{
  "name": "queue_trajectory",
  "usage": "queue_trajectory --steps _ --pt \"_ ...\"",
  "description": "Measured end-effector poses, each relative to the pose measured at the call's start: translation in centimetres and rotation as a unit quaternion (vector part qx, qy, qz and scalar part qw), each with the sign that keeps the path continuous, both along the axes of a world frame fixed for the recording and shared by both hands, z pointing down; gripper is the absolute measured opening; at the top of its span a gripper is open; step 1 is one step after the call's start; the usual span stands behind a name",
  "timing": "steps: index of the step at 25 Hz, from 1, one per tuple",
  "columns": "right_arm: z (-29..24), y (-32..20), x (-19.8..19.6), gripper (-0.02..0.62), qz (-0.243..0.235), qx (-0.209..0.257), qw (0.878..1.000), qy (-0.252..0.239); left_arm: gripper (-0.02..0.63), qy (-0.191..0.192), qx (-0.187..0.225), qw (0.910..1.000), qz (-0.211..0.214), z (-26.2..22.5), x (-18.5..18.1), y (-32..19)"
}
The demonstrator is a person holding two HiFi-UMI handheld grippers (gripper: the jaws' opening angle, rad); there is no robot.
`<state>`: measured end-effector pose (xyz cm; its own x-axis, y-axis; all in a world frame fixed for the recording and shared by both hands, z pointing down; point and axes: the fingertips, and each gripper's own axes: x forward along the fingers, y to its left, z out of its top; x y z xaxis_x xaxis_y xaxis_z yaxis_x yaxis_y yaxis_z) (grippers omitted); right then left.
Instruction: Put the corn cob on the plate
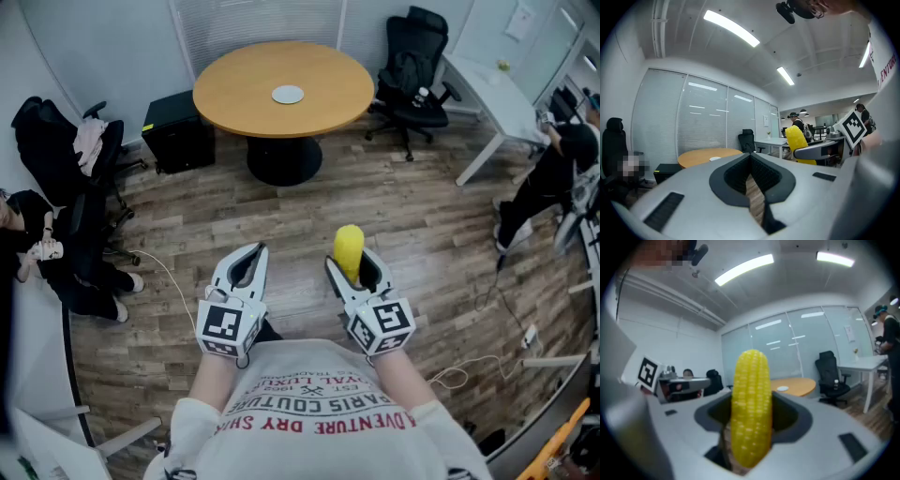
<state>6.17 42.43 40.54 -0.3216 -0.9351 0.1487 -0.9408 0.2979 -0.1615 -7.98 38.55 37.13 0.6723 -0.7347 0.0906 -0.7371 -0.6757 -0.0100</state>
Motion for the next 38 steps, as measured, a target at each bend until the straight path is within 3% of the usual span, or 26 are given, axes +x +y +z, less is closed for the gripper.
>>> queue_trajectory --steps 7,15,24,31,38 --pt "0.5 -0.7 0.3 0.265 0.002 -0.006 1.0 0.0 0.034 -0.003 0.003 1.0 0.006 0.8 0.3 -0.6" --pt "1.1 -0.8 1.0 0.265 0.015 -0.02 0.999 -0.037 0.034 -0.005 0.0 0.9999 0.009 1.2 0.5 -0.8" --pt "2.1 -2.2 2.4 0.265 0.025 -0.033 0.999 -0.033 0.034 -0.011 -0.012 0.9996 0.025 2.4 1.9 -1.8" --pt "3.1 -6.8 2.2 0.267 0.033 -0.041 0.998 -0.035 0.034 -0.009 -0.019 0.9995 0.024 3.6 1.2 -6.7" --pt "3.3 -16.0 0.7 0.267 0.05 -0.056 0.997 -0.035 0.034 0.001 -0.022 0.9991 0.037 3.5 -0.3 -16.6"
